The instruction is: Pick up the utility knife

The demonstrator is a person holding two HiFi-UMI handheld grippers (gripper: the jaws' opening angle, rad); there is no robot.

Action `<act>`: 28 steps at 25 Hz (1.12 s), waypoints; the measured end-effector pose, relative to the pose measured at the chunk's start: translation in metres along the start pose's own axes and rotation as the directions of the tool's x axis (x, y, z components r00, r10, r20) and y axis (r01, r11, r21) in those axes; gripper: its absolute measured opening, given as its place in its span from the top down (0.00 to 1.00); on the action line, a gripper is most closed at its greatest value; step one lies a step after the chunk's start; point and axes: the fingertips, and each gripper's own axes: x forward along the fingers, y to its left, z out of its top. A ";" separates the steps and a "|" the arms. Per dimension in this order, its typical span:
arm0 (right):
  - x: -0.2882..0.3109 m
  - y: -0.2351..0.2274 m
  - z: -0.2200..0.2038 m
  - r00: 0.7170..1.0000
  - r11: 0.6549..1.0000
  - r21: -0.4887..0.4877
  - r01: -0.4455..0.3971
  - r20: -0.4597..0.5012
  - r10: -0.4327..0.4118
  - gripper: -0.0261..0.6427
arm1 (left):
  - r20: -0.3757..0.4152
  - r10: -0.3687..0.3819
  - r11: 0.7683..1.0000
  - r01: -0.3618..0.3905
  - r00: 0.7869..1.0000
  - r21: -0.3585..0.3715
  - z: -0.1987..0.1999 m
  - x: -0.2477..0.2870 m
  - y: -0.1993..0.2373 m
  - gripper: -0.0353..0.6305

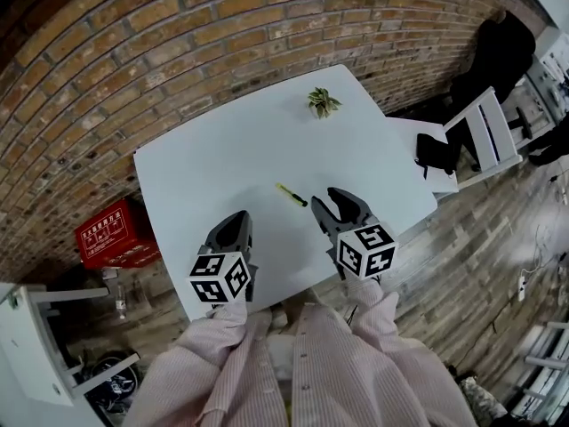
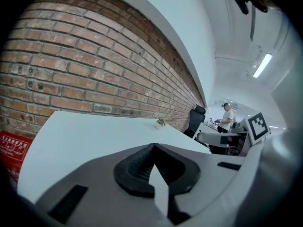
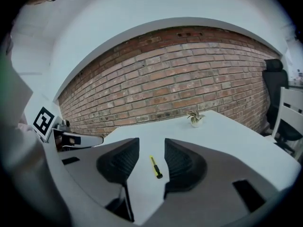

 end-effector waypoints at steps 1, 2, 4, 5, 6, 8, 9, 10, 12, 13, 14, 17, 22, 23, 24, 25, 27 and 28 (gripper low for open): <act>0.005 -0.002 -0.002 1.000 1.000 -0.006 -0.014 -0.017 0.013 0.73 | -0.007 0.007 1.000 -0.007 1.000 -0.007 -0.002 0.005 0.000 0.96; 0.010 -0.004 -0.004 0.999 1.000 -0.012 -0.026 -0.034 0.026 0.73 | -0.014 0.013 1.000 -0.013 1.000 -0.012 -0.003 0.009 0.000 0.96; 0.019 -0.008 -0.009 0.997 0.999 -0.018 -0.048 -0.065 0.047 0.73 | -0.029 0.021 1.000 -0.021 0.999 -0.018 -0.007 0.018 0.000 0.96; 0.024 -0.010 -0.011 0.995 0.998 -0.020 -0.057 -0.078 0.055 0.73 | -0.036 0.026 0.999 -0.026 0.999 -0.020 -0.008 0.023 0.000 0.96; 0.028 -0.011 -0.013 0.994 0.998 -0.023 -0.065 -0.089 0.063 0.73 | -0.041 0.031 0.999 -0.032 0.999 -0.021 -0.010 0.026 0.001 0.96; 0.036 -0.012 -0.017 0.990 0.996 -0.031 -0.084 -0.113 0.080 0.73 | -0.049 0.044 0.999 -0.045 0.998 -0.028 -0.012 0.033 0.003 0.96; 0.040 -0.012 -0.020 0.988 0.995 -0.035 -0.097 -0.127 0.091 0.73 | -0.052 0.050 0.998 -0.052 0.997 -0.032 -0.013 0.035 0.004 0.96; 0.044 -0.011 -0.023 0.984 0.993 -0.040 -0.110 -0.142 0.103 0.73 | -0.056 0.056 0.998 -0.058 0.997 -0.037 -0.015 0.038 0.005 0.96; 0.050 -0.009 -0.030 0.977 0.990 -0.049 -0.135 -0.174 0.125 0.73 | -0.067 0.067 0.997 -0.070 0.996 -0.044 -0.018 0.042 0.006 0.96; 0.053 -0.009 -0.033 0.973 0.988 -0.053 -0.146 -0.189 0.133 0.73 | -0.073 0.071 0.996 -0.074 0.995 -0.048 -0.020 0.044 0.007 0.96; 0.056 -0.009 -0.037 0.969 0.986 -0.057 -0.155 -0.204 0.141 0.73 | -0.080 0.074 0.996 -0.078 0.994 -0.051 -0.021 0.046 0.007 0.96; 0.066 -0.008 -0.050 0.954 0.981 -0.069 -0.180 -0.256 0.157 0.73 | -0.100 0.084 0.994 -0.090 0.991 -0.055 -0.027 0.051 0.010 0.96; 0.081 -0.006 -0.067 0.932 0.974 -0.098 -0.206 -0.324 0.165 0.73 | -0.132 0.090 0.993 -0.099 0.987 -0.062 -0.035 0.057 0.015 0.96; 0.084 -0.006 -0.071 0.926 0.972 -0.105 -0.210 -0.339 0.164 0.73 | -0.139 0.089 0.993 -0.098 0.986 -0.063 -0.037 0.058 0.016 0.96; 0.086 -0.005 -0.074 0.921 0.970 -0.114 -0.214 -0.354 0.161 0.73 | -0.145 0.087 0.993 -0.098 0.986 -0.065 -0.039 0.060 0.017 0.96; 0.088 -0.005 -0.077 0.916 0.968 -0.124 -0.217 -0.368 0.158 0.73 | -0.152 0.085 0.993 -0.096 0.985 -0.066 -0.041 0.062 0.017 0.96; 0.090 -0.004 -0.083 0.907 0.965 -0.141 -0.221 -0.393 0.150 0.73 | -0.168 0.078 0.994 -0.091 0.983 -0.069 -0.045 0.064 0.018 0.96; 0.092 -0.004 -0.086 0.902 0.963 -0.149 -0.224 -0.405 0.147 0.73 | -0.175 0.075 0.994 -0.088 0.982 -0.070 -0.046 0.066 0.018 0.96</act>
